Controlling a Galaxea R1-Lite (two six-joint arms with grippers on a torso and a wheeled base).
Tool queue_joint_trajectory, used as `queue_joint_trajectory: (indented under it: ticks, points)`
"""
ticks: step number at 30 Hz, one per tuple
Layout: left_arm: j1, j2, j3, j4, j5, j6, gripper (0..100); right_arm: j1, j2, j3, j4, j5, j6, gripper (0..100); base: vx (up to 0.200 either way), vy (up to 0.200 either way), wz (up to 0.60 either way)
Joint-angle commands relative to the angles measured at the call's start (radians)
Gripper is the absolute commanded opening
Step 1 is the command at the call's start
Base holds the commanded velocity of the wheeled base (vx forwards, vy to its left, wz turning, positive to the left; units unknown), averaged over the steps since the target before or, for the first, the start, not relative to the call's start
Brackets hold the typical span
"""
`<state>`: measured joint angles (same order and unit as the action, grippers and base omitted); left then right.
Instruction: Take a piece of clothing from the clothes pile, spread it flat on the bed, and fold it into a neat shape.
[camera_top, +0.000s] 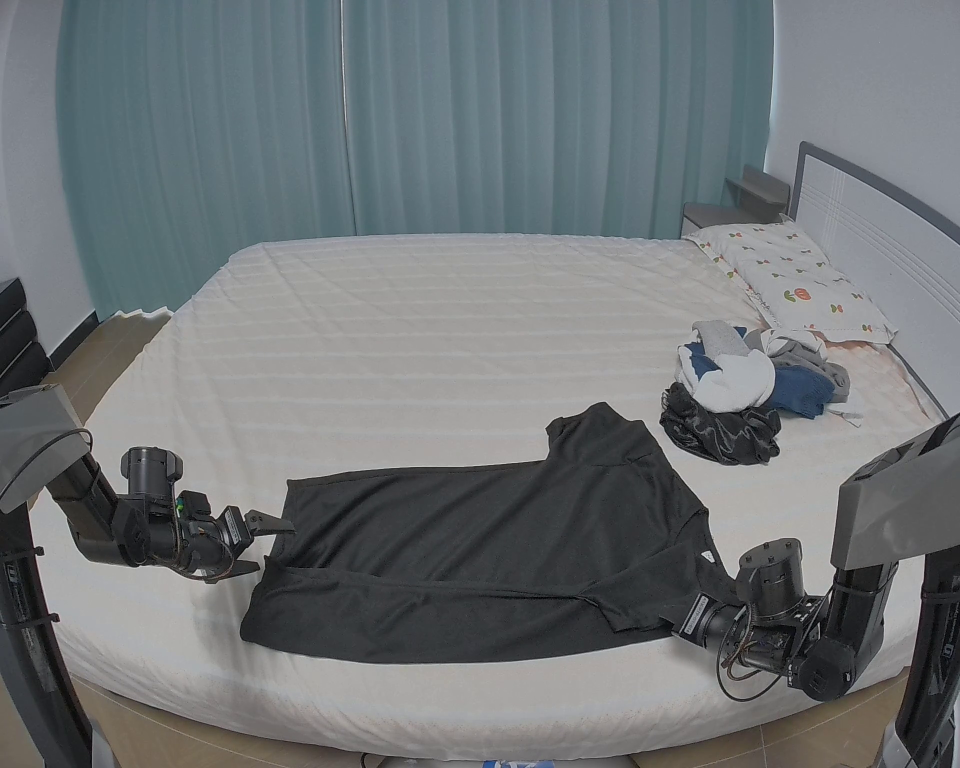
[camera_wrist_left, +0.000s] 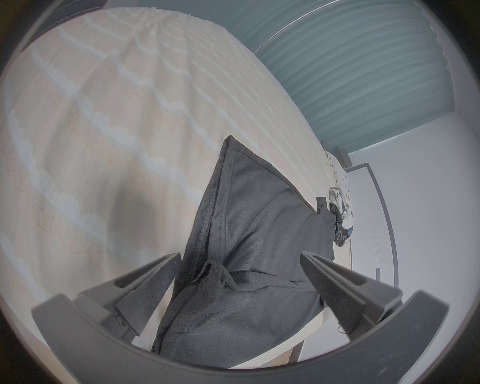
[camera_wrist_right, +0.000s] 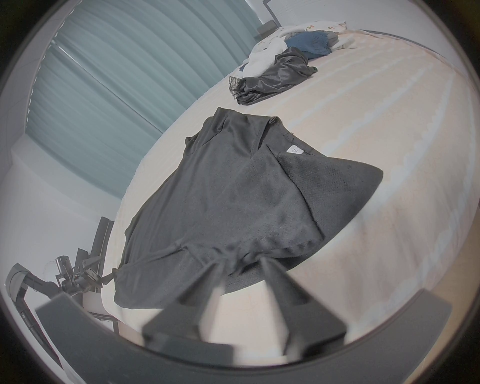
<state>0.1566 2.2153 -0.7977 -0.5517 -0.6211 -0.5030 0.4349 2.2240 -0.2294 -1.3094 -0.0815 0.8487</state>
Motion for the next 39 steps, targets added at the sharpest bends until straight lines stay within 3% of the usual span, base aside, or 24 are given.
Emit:
queue_joint_trajectory:
  ticks: [1,11,18,33,39]
  points:
    - [0.0,0.001,0.0,-0.001,0.0,-0.002,100,-0.007,0.006,0.001,-0.002,0.0,-0.003,100,0.0,0.0,0.0]
    - [0.0,0.001,-0.002,-0.001,0.0,-0.006,100,-0.108,-0.073,-0.056,-0.014,0.02,-0.028,100,0.0,0.0,0.0]
    - [-0.002,-0.002,-0.002,0.001,0.001,-0.011,100,-0.208,-0.02,-0.127,-0.014,0.101,-0.033,100,0.0,0.0,0.0]
    - [-0.005,-0.011,-0.003,0.003,0.007,-0.012,100,-0.243,0.046,-0.197,-0.018,0.169,-0.039,100,0.0,0.0,0.0]
    - [-0.038,-0.034,-0.011,0.001,0.098,-0.104,100,-0.245,0.101,-0.249,-0.018,0.215,-0.037,100,0.0,0.0,0.0]
